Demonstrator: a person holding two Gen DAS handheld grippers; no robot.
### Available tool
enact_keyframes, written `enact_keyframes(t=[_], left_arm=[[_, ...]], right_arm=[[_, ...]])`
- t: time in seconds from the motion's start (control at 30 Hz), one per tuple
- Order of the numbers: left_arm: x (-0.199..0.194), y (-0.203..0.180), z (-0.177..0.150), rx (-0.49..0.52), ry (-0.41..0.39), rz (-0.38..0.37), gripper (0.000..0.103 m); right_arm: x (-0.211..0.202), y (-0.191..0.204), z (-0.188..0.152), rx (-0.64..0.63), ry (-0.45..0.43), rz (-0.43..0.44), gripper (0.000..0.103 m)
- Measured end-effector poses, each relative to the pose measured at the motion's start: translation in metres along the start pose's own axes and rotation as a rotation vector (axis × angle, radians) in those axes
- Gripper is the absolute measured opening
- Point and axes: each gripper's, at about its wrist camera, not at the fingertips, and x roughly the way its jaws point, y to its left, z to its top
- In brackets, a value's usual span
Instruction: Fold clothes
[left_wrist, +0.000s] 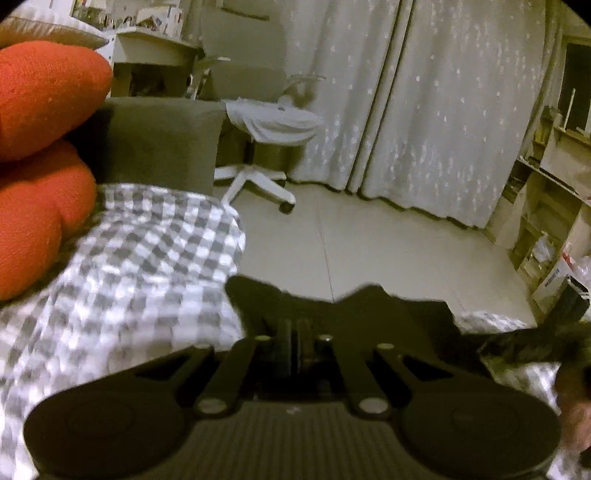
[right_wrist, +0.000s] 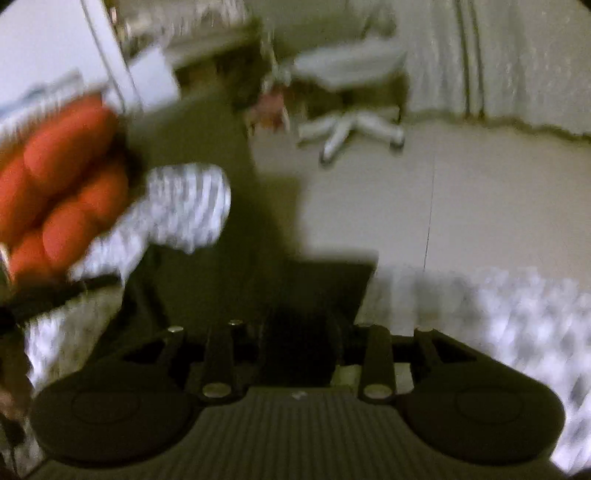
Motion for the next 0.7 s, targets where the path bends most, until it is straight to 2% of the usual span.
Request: enact_keyframes(t=[0.07,0.17,0.27,0.53,0.7], left_arm=[[-0.012,-0.006,-0.005,0.026,0.006,0.021,0.004],[-0.035,-0.013,-0.014,0.055,0.009,0.047,0.004],[-0.060,-0.012,-0.027,0.039,0.015,0.061,0.004],[-0.124,-0.006,-0.079,0.029,0.058,0.052,0.005],[-0.150,-0.010,-0.109,0.040,0.080,0.037,0.005]], right_arm=[[-0.012,0.010,-0.012,-0.034,0.013,-0.016,0.031],[-0.030,0.025,-0.031,-0.086,0.033,-0.040,0.036],[-0.047,0.041,-0.049,-0.137,0.052,-0.063,0.036],[-0.091,0.083,-0.105,-0.278,0.113,-0.131,0.036],[-0.121,0.105,-0.133,-0.331,0.092,-0.145,0.037]])
